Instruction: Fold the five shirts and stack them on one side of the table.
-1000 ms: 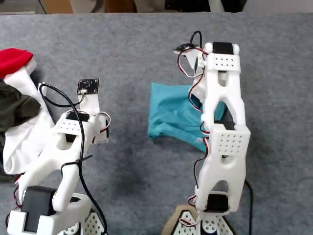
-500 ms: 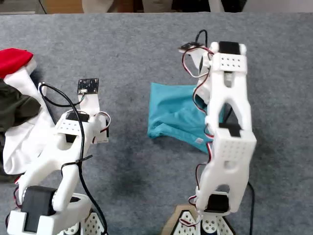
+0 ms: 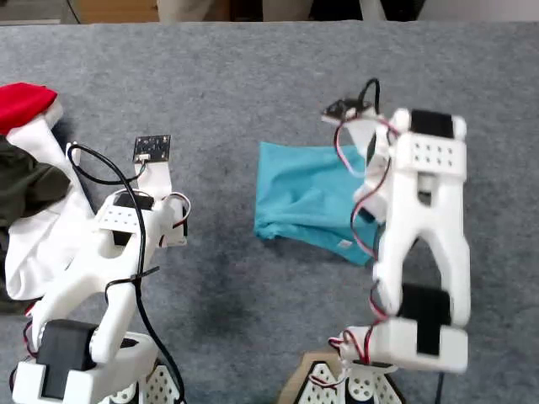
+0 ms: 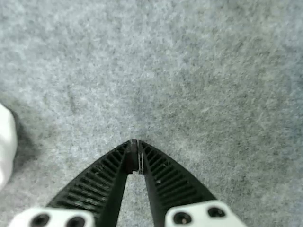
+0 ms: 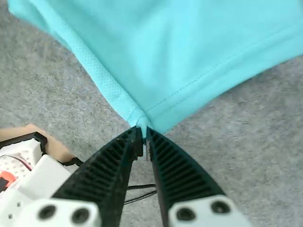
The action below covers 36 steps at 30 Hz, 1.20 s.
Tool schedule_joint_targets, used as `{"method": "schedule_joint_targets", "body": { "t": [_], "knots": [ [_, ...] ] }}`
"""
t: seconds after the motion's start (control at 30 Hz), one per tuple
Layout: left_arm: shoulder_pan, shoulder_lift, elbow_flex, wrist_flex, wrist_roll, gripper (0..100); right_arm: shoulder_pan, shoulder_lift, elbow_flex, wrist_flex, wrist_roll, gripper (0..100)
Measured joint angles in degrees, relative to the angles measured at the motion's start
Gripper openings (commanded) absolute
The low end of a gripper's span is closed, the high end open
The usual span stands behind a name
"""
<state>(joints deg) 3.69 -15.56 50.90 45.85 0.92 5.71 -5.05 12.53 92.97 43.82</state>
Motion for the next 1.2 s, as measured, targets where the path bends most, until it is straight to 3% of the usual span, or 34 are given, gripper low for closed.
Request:
{"method": "schedule_joint_targets", "body": {
  "t": [0.1, 0.3, 0.47, 0.73, 1.2],
  "knots": [
    [0.00, 0.00, 0.00, 0.00, 0.00, 2, 0.00, -4.48, 8.18, -4.40, 0.97, 1.8],
    [0.00, 0.00, 0.00, 0.00, 0.00, 2, 0.97, -7.65, 17.41, -10.29, 2.11, 22.4],
    [0.00, 0.00, 0.00, 0.00, 0.00, 2, 5.19, -7.82, 15.82, -11.78, 2.11, 22.7],
    [0.00, 0.00, 0.00, 0.00, 0.00, 2, 3.87, -1.32, -3.78, -8.70, -1.93, 22.7],
    [0.00, 0.00, 0.18, 0.00, 0.00, 2, 2.11, 44.92, -46.33, 1.32, -4.75, 22.4]
  ]
}}
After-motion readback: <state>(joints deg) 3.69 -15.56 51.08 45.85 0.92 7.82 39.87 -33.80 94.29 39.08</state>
